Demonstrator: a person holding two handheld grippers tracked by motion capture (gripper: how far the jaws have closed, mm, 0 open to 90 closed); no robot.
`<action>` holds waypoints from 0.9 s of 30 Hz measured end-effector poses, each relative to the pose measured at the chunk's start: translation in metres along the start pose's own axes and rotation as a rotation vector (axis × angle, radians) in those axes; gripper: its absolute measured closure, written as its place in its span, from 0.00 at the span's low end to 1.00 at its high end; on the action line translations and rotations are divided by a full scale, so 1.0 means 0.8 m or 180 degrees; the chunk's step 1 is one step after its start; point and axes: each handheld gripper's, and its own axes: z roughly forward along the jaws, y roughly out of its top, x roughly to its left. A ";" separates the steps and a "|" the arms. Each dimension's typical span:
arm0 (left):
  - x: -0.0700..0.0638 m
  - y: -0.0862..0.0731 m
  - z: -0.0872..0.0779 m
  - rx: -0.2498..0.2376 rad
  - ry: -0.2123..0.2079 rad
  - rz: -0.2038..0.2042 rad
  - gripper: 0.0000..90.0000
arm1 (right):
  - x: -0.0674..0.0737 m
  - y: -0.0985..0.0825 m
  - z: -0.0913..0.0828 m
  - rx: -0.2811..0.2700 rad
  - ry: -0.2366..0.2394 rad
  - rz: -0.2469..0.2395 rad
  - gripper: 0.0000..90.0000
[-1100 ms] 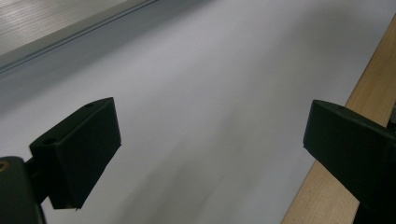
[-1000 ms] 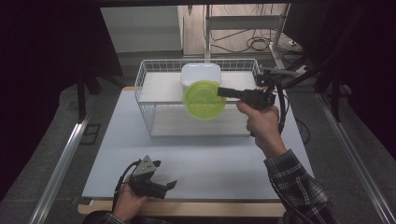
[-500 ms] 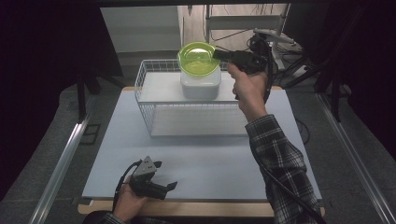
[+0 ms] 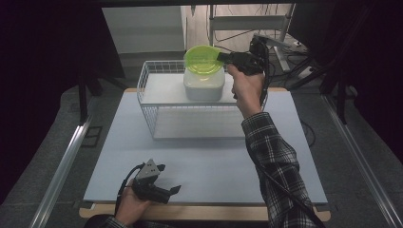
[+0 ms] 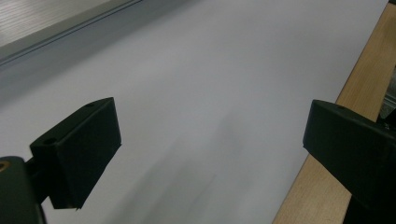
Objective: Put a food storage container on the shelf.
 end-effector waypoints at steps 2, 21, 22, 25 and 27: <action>0.000 0.000 0.000 -0.0001 -0.0002 0.0000 0.04 | -0.001 0.000 0.001 -0.0003 -0.0034 -0.0013 0.80; -0.001 0.000 0.001 -0.0001 -0.0001 0.0000 0.04 | -0.014 -0.013 -0.030 0.0123 -0.0036 -0.0728 0.32; -0.001 0.000 0.001 0.0008 0.0004 0.0003 0.04 | -0.015 -0.016 -0.034 0.0135 -0.0024 -0.0775 0.31; -0.001 0.000 0.002 0.0013 0.0008 0.0004 0.04 | -0.021 -0.032 -0.047 0.0196 0.0009 -0.0964 0.27; -0.002 0.000 0.002 0.0011 0.0013 0.0003 0.04 | -0.024 -0.045 -0.056 0.0228 0.0009 -0.1086 0.25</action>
